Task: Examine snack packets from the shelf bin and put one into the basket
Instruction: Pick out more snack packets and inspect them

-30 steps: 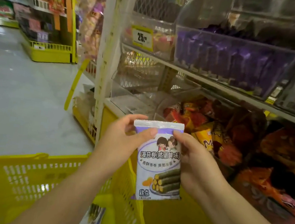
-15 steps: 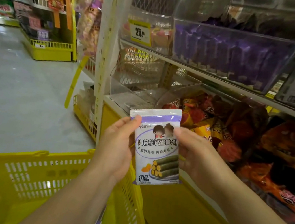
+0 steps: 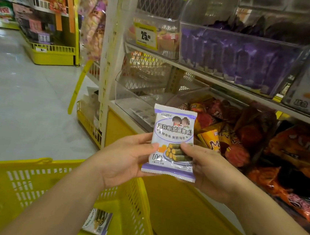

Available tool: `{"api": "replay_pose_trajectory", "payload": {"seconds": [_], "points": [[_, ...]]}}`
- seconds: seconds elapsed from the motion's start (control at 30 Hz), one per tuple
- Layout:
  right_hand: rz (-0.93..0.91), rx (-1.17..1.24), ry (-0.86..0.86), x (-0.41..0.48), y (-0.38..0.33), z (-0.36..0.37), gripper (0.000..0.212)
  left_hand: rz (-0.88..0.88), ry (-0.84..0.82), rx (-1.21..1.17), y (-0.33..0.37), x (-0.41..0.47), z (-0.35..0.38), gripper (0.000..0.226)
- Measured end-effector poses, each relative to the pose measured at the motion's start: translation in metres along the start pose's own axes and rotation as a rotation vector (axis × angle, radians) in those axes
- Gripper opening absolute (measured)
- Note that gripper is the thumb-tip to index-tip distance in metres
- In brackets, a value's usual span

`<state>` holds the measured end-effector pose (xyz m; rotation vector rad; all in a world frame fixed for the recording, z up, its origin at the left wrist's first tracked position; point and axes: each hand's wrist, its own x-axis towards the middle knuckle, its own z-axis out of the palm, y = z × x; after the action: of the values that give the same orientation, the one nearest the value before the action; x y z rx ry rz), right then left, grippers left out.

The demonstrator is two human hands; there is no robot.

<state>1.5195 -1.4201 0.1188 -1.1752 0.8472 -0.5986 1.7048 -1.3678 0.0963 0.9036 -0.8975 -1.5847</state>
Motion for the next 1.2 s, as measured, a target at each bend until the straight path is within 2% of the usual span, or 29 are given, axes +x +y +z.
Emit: {"api": "replay_pose_trajectory", "payload": {"seconds": [0.23,0.37,0.4,0.47,0.53,0.67,0.7,0.8,0.93,1.03,1.2], "points": [[-0.013,0.048,-0.054,-0.002,0.0,-0.003,0.034,-0.004,0.01,0.013,0.0,-0.002,-0.001,0.039],[-0.142,-0.078,-0.002,0.002,0.005,0.001,0.041,0.195,0.254,0.323,-0.007,0.001,0.01,0.059],[-0.195,-0.147,0.028,0.003,0.007,0.003,0.039,0.245,0.273,0.403,-0.008,0.002,0.013,0.063],[-0.319,-0.319,0.054,0.001,0.009,0.009,0.036,0.277,0.22,0.467,-0.012,0.004,0.02,0.071],[-0.406,-0.41,0.01,-0.003,0.007,0.017,0.034,0.219,0.17,0.382,-0.016,0.006,0.023,0.083],[-0.409,-0.449,-0.097,-0.009,0.005,0.017,0.039,0.166,0.069,0.202,-0.017,0.007,0.021,0.104],[-0.38,-0.432,-0.115,-0.01,0.005,0.017,0.039,0.172,0.035,0.166,-0.017,0.007,0.021,0.103],[-0.314,-0.393,-0.127,-0.009,0.007,0.021,0.044,0.217,-0.009,0.135,-0.019,0.006,0.02,0.081],[-0.331,-0.393,-0.077,-0.006,0.009,0.02,0.061,0.214,-0.043,0.045,-0.02,0.006,0.016,0.065],[-0.36,-0.398,-0.021,-0.005,0.009,0.014,0.073,0.22,-0.091,0.056,-0.018,0.005,0.01,0.061],[-0.442,-0.476,0.103,-0.004,0.007,0.007,0.072,0.29,-0.116,0.05,-0.014,0.008,0.004,0.055]]}}
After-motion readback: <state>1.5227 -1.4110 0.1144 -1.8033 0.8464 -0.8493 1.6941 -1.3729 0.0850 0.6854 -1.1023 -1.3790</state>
